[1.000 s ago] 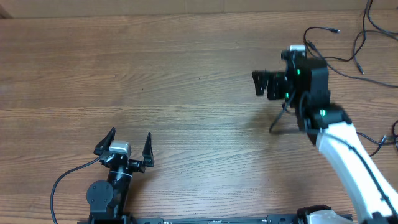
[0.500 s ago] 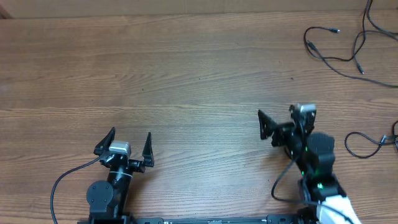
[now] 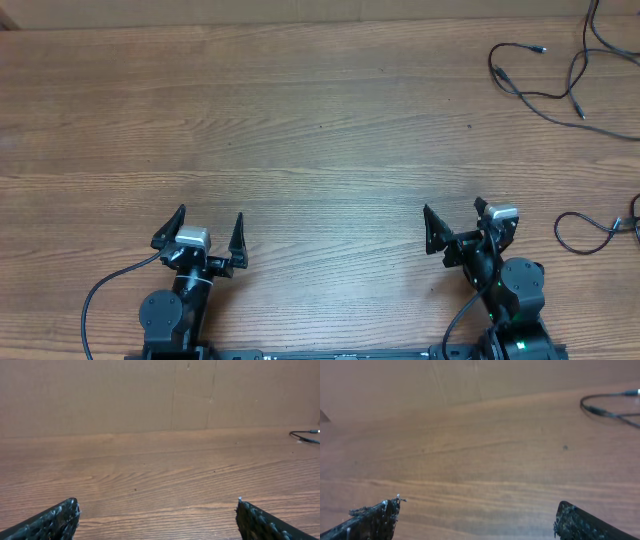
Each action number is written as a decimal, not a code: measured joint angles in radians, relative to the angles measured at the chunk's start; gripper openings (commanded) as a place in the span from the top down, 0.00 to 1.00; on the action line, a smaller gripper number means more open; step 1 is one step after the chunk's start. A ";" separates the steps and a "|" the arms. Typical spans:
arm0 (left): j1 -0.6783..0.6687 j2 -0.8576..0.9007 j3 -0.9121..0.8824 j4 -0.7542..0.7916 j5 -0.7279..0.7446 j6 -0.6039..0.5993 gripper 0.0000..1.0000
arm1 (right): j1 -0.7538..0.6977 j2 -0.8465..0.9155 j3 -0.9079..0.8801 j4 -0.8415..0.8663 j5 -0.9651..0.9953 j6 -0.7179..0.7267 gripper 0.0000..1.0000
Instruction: Untangle cables
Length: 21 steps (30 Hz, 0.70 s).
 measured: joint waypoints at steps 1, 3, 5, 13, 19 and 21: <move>0.000 0.000 0.000 0.000 0.000 0.000 0.00 | 0.000 -0.023 -0.003 -0.024 0.001 0.001 0.00; 0.000 0.000 0.000 0.000 0.000 0.000 0.00 | -0.002 -0.072 -0.003 -0.081 0.003 0.001 0.00; 0.000 0.000 0.000 0.000 0.000 0.000 0.00 | -0.005 -0.109 -0.003 -0.117 0.004 0.001 0.00; 0.000 0.000 0.000 0.000 0.000 0.000 0.00 | -0.041 -0.204 -0.003 -0.118 0.004 0.000 0.00; 0.000 0.000 0.000 0.000 0.000 0.000 0.00 | -0.050 -0.269 -0.003 -0.117 -0.017 -0.077 0.00; 0.000 0.000 0.000 0.000 0.000 0.000 0.00 | -0.050 -0.289 -0.003 -0.117 -0.026 -0.108 0.00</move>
